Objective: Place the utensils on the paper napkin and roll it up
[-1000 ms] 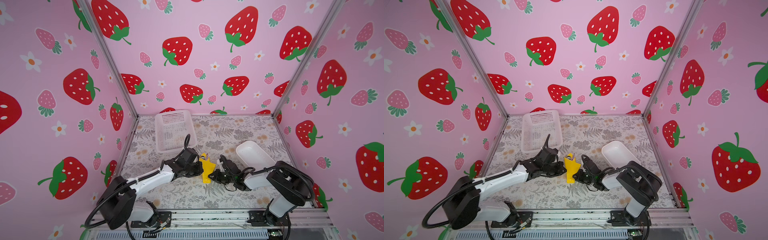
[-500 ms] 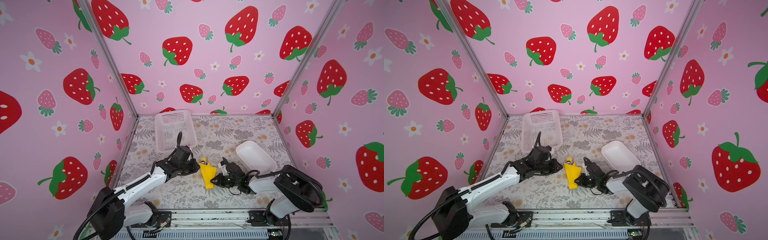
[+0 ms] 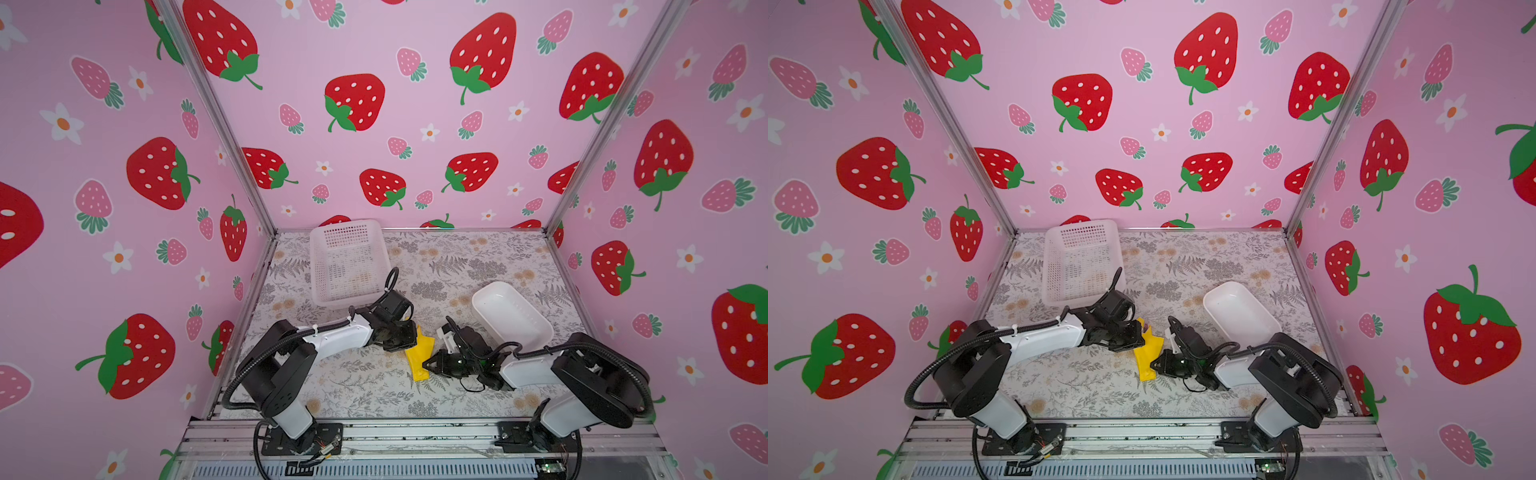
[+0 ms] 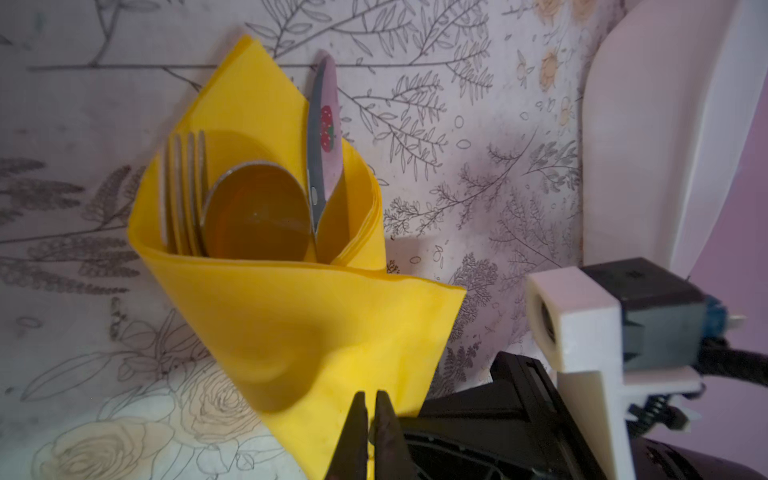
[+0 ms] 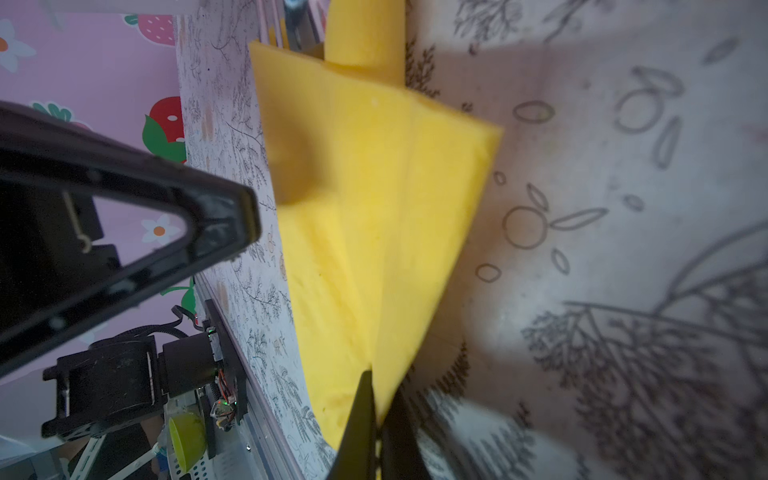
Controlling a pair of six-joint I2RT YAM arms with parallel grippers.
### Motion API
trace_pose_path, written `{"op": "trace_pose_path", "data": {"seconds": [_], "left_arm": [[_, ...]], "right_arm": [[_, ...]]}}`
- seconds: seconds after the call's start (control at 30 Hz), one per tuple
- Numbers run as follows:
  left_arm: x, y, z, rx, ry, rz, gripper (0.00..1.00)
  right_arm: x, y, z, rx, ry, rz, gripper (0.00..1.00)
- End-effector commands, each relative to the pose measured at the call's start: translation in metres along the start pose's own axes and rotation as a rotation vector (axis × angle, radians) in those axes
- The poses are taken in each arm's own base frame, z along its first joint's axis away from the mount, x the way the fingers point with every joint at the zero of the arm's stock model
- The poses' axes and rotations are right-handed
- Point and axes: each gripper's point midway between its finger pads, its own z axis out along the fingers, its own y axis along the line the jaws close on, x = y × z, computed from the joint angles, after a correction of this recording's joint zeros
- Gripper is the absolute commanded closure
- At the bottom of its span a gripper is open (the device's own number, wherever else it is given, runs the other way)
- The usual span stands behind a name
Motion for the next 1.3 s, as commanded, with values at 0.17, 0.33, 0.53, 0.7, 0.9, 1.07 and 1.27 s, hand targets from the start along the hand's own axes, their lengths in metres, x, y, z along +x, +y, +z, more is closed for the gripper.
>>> {"op": "trace_pose_path", "data": {"seconds": [0.17,0.33,0.53,0.7,0.9,1.07,1.27], "left_arm": [[-0.001,-0.001,0.019,-0.016,0.024,0.023,0.93],[0.002,0.004,0.025,-0.028,0.04,0.022,0.93],[0.004,0.007,0.03,-0.032,0.048,0.022,0.93],[0.004,0.008,0.03,-0.035,0.049,0.022,0.93],[0.004,0.004,0.028,-0.021,0.046,0.028,0.93],[0.003,0.002,0.026,-0.012,0.043,0.028,0.93],[0.001,-0.001,0.021,-0.007,0.029,0.033,0.93]], "right_arm": [[0.002,-0.007,-0.002,0.025,-0.006,0.019,0.96],[-0.002,-0.007,-0.004,0.029,-0.026,0.021,0.91],[-0.015,-0.003,-0.008,0.014,-0.059,0.022,0.83],[-0.031,-0.005,-0.012,0.022,-0.108,0.038,0.71],[-0.048,-0.004,-0.007,0.026,-0.125,0.031,0.66],[-0.06,0.006,0.0,0.007,-0.126,0.006,0.78],[-0.061,0.005,-0.009,0.02,-0.155,0.016,0.92]]}}
